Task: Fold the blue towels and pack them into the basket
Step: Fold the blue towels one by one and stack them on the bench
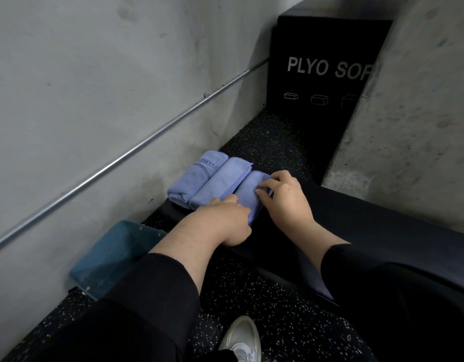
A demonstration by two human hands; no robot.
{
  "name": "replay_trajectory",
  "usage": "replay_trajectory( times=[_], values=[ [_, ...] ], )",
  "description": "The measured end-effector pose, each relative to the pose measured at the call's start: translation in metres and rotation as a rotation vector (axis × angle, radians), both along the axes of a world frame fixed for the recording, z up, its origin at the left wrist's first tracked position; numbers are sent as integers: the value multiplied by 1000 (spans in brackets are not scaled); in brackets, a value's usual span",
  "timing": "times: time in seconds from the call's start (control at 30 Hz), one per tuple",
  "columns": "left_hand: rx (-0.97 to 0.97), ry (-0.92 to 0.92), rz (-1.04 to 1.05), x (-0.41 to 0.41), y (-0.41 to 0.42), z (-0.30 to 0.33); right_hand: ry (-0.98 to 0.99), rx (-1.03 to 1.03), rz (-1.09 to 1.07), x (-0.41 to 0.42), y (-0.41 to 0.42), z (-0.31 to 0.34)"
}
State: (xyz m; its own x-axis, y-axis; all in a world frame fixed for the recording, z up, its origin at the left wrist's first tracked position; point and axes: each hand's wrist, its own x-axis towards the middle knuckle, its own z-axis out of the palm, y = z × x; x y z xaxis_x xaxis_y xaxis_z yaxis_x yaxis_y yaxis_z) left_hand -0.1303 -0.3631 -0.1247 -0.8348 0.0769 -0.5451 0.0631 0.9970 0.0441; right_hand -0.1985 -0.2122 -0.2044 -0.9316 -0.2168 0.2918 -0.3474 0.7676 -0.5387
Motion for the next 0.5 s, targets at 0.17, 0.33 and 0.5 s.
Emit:
replay_trajectory(
  times=[0.17,0.33,0.5],
  values=[
    [71,360,100,-9,10,11,70,-146,-93,14,33,16],
    [447,593,204,-4,37,32,72,-169,-149,45,91,36],
    [504,661,41,15,115,49,60,-77,-208,94,167,55]
  ],
)
